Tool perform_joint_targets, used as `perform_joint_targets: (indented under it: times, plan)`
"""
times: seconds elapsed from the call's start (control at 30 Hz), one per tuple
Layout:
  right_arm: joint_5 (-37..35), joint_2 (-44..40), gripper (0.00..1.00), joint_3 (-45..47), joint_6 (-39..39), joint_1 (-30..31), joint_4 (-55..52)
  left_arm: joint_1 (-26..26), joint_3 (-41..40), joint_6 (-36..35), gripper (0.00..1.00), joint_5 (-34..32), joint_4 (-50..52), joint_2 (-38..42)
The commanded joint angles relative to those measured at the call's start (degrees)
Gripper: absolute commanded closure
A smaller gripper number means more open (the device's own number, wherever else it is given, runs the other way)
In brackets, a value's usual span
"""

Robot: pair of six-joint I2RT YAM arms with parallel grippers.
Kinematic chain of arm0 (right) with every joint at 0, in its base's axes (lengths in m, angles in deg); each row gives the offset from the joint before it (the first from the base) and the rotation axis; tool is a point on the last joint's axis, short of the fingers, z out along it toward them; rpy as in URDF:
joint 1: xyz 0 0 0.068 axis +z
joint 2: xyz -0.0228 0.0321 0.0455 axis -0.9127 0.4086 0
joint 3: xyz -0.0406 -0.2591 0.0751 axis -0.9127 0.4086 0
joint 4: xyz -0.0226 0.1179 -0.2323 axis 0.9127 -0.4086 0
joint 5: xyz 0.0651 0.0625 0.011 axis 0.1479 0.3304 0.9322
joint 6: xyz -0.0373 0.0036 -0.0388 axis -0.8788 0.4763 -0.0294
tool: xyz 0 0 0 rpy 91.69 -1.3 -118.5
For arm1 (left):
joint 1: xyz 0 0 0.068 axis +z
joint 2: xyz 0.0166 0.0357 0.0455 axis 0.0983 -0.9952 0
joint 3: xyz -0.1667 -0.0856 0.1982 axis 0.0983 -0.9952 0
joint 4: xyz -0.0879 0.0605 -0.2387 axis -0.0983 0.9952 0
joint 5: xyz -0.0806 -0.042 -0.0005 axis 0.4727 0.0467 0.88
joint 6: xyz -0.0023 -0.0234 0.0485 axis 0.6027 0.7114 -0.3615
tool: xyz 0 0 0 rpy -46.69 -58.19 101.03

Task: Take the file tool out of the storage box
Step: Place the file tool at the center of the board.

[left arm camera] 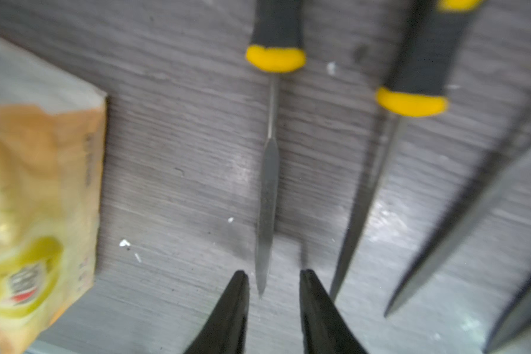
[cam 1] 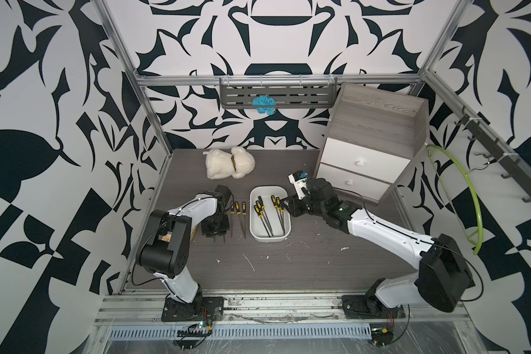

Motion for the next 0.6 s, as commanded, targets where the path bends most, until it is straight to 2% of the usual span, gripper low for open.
perform_joint_targets:
  times: [0.0, 0.17, 0.23, 0.3, 0.4, 0.57]
  plan:
    - [0.12, 0.73, 0.65, -0.81, -0.62, -0.15, 1.25, -2.09, 0.10, 1.64, 0.62, -1.37, 2.72, 4.66]
    - [0.82, 3.01, 0.65, -1.88, -0.45, -0.07, 0.75, -5.59, 1.73, 3.77, 0.55, -4.30, 5.30, 12.37]
    - [0.91, 3.90, 0.65, -2.39, -0.49, -0.07, 0.36, -5.95, 2.33, 3.26, 0.50, -3.49, 3.86, 15.37]
    - [0.95, 4.98, 0.66, -2.98, -0.52, 0.18, -0.13, -5.95, 1.23, 1.43, 0.46, 2.73, -2.11, 19.16]
    - [0.41, 7.13, 0.66, -4.85, -0.95, 1.10, -1.68, -5.95, -2.05, 1.19, 0.44, 15.54, -13.12, 25.03]
    - [0.22, 12.53, 0.67, -9.45, -2.07, 2.93, -5.23, -5.95, -6.44, 5.80, 0.40, 28.46, -29.78, 30.44]
